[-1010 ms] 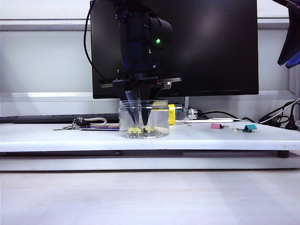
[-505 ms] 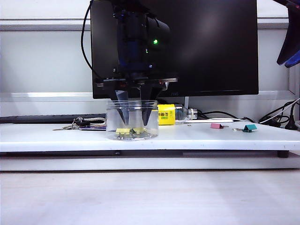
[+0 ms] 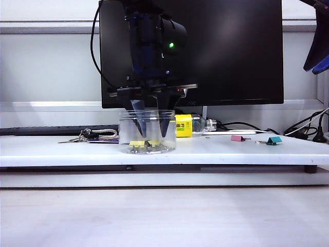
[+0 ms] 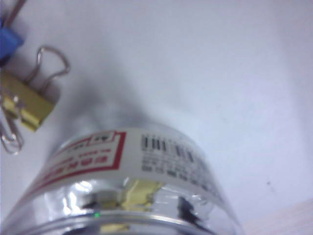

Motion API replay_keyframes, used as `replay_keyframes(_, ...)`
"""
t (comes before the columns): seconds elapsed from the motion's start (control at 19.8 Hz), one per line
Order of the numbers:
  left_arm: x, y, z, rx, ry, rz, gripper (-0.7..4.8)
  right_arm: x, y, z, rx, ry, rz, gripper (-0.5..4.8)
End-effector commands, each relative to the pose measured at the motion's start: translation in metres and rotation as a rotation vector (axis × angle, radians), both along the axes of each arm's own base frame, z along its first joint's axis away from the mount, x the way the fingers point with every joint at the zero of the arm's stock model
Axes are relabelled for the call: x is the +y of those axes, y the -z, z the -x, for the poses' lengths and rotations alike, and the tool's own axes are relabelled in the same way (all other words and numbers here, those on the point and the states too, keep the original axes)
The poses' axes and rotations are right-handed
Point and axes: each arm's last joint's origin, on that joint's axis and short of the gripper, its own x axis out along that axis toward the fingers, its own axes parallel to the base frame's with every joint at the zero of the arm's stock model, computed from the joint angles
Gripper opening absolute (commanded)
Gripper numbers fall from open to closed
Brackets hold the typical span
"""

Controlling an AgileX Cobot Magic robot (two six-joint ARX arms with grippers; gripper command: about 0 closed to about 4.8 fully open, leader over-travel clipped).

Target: Take the clips out of the round transparent plastic box and place them on the table.

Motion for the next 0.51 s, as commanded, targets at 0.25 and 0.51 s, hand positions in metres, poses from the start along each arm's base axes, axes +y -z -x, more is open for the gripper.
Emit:
replay_keyframes(0.25, -0.006, -0.001, -0.001, -0.036, 0.057, 0.028, 2.0, 0.0, -0.002, -0.001, -0.022, -0.004, -0.007, 0.85)
replay_keyframes(0.51, -0.015, 0.008, 0.002, -0.037, 0.179, 0.0, 1.97, 0.0, -0.002, -0.002, -0.017, -0.004, -0.006, 0.85)
